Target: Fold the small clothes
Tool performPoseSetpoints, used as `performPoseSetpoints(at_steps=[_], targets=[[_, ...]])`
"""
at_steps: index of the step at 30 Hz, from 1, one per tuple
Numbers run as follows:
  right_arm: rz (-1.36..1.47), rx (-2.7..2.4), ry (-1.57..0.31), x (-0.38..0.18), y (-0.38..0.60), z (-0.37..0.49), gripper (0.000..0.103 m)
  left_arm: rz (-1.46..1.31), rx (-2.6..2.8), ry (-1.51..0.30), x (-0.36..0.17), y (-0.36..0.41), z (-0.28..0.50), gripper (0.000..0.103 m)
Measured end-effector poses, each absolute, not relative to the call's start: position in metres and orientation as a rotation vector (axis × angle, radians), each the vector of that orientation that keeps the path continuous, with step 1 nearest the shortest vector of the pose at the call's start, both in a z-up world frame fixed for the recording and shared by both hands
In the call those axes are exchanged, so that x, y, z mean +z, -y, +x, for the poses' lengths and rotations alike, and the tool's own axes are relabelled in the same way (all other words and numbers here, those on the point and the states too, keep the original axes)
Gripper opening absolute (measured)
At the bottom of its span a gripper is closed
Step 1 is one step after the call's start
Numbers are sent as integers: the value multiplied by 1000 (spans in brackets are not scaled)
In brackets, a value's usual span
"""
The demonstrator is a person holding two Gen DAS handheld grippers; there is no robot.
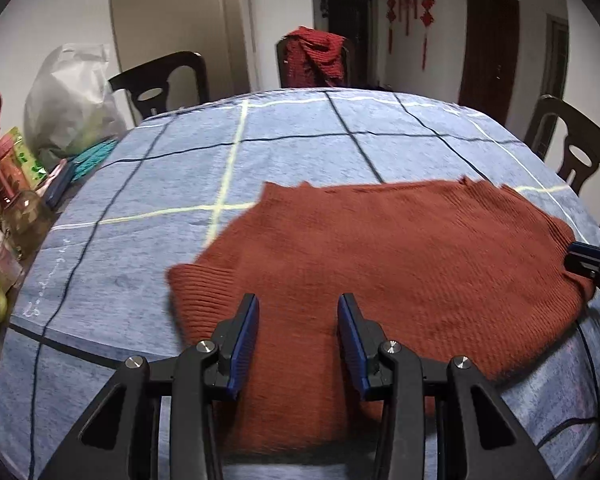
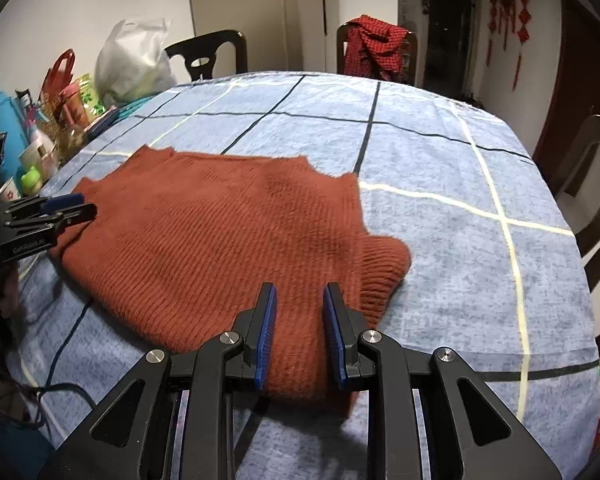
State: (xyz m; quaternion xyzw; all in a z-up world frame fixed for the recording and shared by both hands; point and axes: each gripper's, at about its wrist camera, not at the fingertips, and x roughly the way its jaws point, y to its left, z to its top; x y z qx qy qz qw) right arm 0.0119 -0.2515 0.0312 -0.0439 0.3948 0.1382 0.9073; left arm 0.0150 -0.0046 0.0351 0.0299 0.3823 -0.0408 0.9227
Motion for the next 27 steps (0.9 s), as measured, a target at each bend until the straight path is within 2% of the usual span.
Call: performPoseSetpoints(at_steps=[11,14,19,27], targets=[[-30,254,-794,37,254,24,25,13,-7,-778,36,-25,25,44],[-18,267,-777,42,250,27,25,-3,11,-777,35,-33,27,47],[-47,355,-767,47,223,30,25,-54,32,-789,30,-48,33,52],[-137,531,-800,36,169,38,25,-143,-22,-814,24,-57,35,53]])
